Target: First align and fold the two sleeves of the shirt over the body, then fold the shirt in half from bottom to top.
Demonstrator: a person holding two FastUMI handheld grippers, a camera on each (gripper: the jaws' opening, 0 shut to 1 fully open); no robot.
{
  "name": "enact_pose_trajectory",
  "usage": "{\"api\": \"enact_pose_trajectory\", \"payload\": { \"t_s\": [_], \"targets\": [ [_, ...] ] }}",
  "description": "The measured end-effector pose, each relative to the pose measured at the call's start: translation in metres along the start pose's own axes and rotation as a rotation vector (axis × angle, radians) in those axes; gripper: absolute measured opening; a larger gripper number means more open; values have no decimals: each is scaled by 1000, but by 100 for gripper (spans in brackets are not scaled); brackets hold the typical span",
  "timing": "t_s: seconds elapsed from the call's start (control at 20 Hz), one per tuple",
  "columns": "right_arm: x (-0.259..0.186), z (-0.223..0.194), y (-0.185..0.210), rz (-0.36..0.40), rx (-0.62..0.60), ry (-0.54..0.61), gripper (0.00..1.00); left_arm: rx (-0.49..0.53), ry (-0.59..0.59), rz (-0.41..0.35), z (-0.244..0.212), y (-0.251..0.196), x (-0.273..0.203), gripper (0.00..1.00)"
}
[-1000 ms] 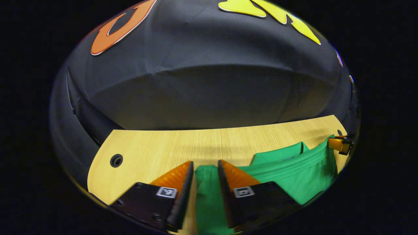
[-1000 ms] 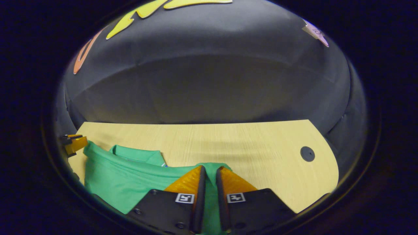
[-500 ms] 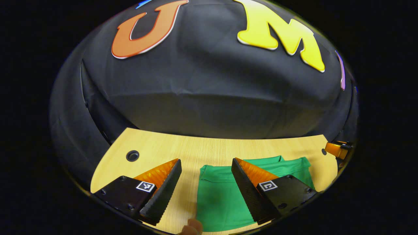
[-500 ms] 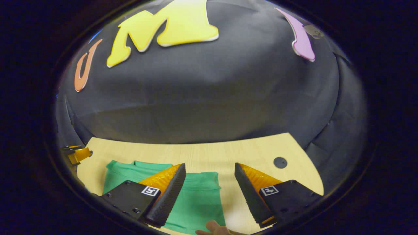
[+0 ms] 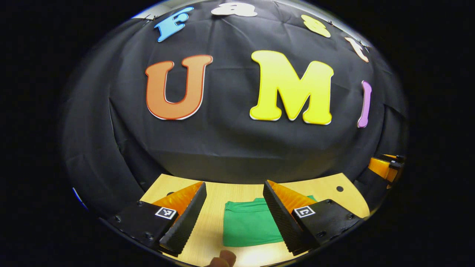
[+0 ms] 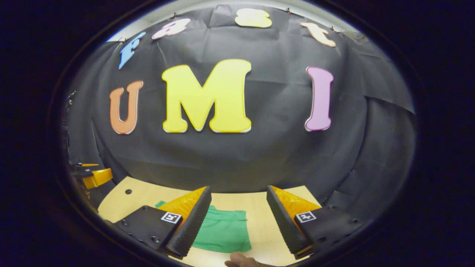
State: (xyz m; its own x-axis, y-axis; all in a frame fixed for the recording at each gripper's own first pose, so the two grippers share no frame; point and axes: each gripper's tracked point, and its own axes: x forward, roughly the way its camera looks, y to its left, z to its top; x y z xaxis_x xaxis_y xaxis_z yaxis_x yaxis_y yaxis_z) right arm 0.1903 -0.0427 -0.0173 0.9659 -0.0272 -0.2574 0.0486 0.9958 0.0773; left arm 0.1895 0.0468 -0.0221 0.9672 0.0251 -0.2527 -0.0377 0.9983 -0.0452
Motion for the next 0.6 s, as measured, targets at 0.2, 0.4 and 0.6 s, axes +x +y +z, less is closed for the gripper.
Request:
{"api": "enact_pose_trajectory", "payload": {
  "t_s": [0.2,0.4,0.6],
  "targets": [
    [-68,37,1,-12,-10,-121,95,27,-59,-8,22,-12,-59,99],
    [-114,46,7,5,-34,-171,93,17,-90,-24,30,-17,-111,99],
    [-157,40,0,-11,5,-181,94,5,-103,-20,23,-14,-157,99]
  ]
}}
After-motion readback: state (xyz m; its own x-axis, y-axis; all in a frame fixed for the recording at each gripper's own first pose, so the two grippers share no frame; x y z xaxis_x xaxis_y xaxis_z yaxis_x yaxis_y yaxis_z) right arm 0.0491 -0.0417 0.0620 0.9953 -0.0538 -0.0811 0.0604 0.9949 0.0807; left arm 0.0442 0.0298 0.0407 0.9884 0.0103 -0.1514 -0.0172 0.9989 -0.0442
